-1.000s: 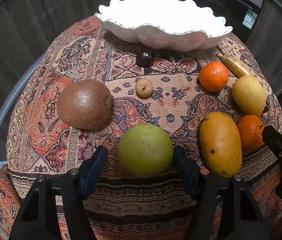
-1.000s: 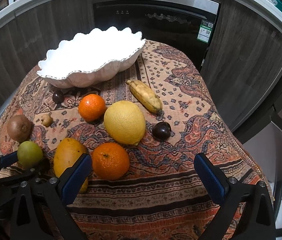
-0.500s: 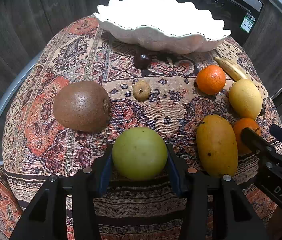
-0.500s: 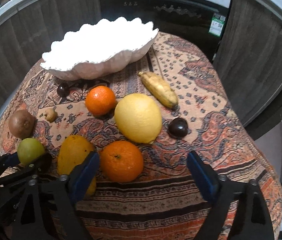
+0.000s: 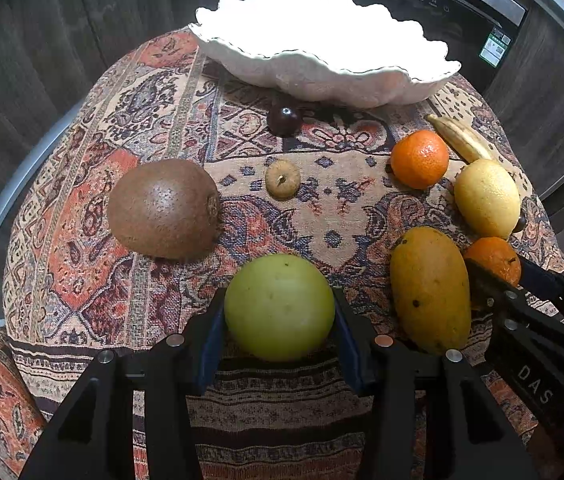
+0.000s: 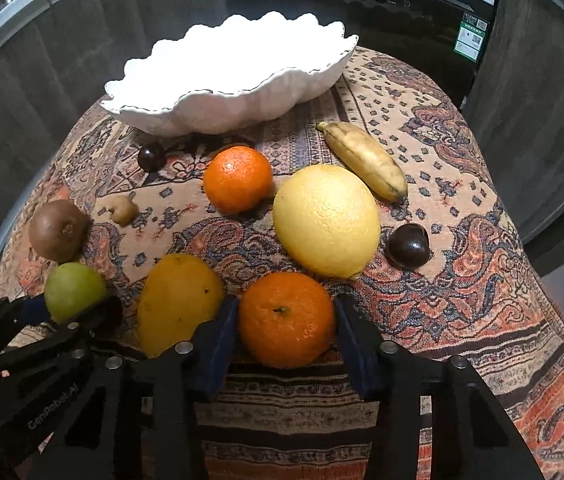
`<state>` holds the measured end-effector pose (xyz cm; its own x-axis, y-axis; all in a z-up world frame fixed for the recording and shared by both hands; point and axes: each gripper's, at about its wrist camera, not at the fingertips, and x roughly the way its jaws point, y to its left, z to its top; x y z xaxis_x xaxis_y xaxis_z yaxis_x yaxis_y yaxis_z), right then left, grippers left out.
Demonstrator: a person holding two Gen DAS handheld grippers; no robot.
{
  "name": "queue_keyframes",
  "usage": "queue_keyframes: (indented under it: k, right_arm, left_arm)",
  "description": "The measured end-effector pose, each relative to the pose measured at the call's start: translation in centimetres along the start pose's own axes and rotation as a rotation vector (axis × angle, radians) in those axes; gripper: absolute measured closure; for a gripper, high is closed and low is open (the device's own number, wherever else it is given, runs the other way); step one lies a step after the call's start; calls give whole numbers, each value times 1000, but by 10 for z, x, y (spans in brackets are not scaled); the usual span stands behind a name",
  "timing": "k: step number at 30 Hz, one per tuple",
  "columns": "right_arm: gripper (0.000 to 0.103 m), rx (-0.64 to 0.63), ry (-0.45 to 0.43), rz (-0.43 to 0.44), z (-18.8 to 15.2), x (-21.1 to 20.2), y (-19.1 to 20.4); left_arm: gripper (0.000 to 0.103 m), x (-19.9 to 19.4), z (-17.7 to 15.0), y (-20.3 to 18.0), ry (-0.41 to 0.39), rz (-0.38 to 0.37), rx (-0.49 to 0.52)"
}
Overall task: Organize fruits
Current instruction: 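Close the left tool on the green apple while the right tool grasps the orange, then carry the apple with the left tool while the right tool carries the orange to the bowl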
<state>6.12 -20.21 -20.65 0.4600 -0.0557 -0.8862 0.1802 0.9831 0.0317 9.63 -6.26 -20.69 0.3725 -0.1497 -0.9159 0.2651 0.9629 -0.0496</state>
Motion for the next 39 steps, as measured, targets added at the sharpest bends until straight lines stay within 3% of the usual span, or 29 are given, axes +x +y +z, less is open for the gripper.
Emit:
queue_keyframes:
  k: [18,39]
  right_arm:
    - [55,5,-118,12,23,-57,0]
    - [55,-36,-290,25,108,-94,11]
  left_arm:
    - [55,-58,18,0,-94,-3,15]
    - [55,-102,108,9,-242,-5,25]
